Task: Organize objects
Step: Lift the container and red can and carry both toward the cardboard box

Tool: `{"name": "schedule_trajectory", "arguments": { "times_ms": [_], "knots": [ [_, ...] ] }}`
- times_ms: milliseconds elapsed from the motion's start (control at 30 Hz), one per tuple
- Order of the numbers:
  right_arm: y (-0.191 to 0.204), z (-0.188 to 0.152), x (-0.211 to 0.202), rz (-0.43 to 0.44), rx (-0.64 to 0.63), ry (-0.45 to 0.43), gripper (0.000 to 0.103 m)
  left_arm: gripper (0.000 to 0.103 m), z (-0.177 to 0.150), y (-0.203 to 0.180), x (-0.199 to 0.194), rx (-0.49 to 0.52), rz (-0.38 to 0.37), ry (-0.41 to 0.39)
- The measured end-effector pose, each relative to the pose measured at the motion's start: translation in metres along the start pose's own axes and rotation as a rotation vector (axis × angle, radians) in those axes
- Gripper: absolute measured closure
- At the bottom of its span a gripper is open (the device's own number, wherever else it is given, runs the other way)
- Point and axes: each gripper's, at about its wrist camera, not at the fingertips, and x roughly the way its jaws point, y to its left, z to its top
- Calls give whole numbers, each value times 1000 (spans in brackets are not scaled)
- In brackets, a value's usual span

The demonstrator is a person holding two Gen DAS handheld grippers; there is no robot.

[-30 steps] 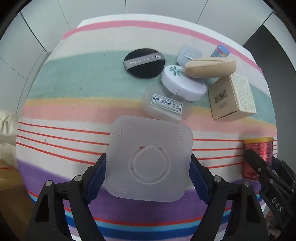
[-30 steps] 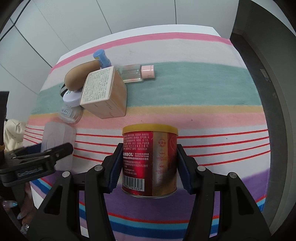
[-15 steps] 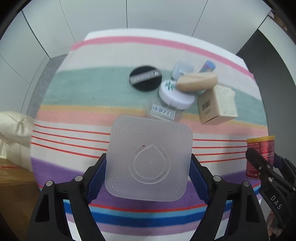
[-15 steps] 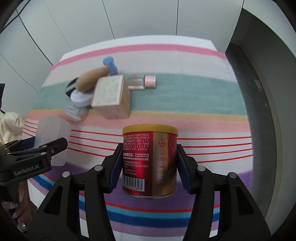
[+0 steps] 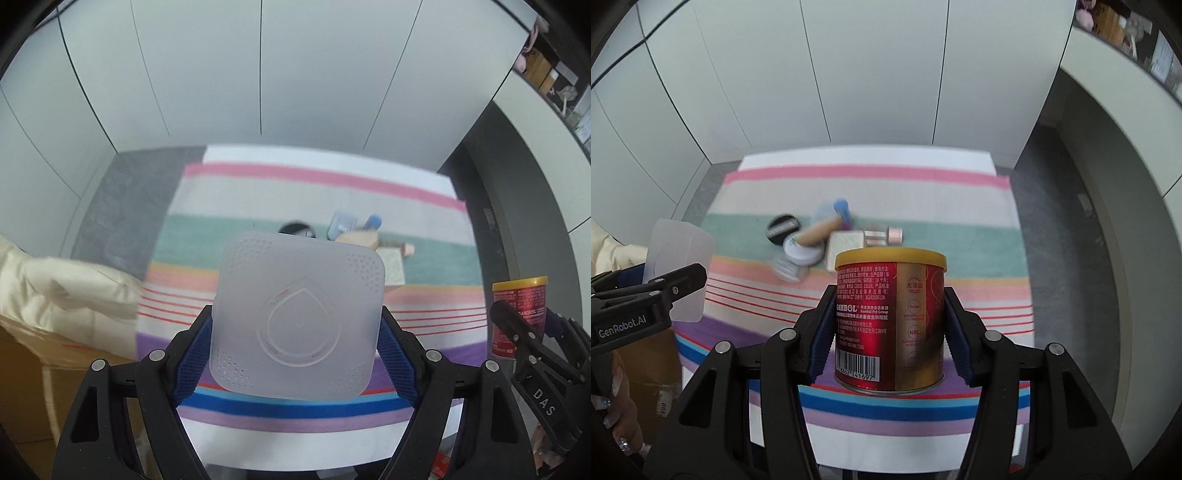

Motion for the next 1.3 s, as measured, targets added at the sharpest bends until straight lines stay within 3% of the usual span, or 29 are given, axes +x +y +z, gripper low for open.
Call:
{"name": "schedule_trajectory", "arguments": {
  "times_ms": [67, 133, 333, 533, 767, 1100, 1300],
  "knots": [
    [12, 16, -15, 2, -4, -17, 47, 20, 6, 2, -21, -5, -2, -18],
    [54, 45, -7, 10, -3, -33, 47, 20, 13, 1, -43, -9, -6, -36],
    [63, 73, -59, 41, 6, -76, 47, 20, 25, -6, -104, 13, 40, -106],
    [69, 82, -111, 18, -25, -129, 47, 20, 33, -7, -147, 0, 30, -140],
    [73, 89, -146, 14, -32, -171, 47, 20, 32, -9, -172, -6, 17, -158],
    [77, 87, -148, 22, -30, -169, 47, 20, 19, -16, -186, 14, 8, -163],
    [80, 76, -154, 24, -38, -173, 47, 20, 2, -23, -205, 42, 33, -218]
  ]
}}
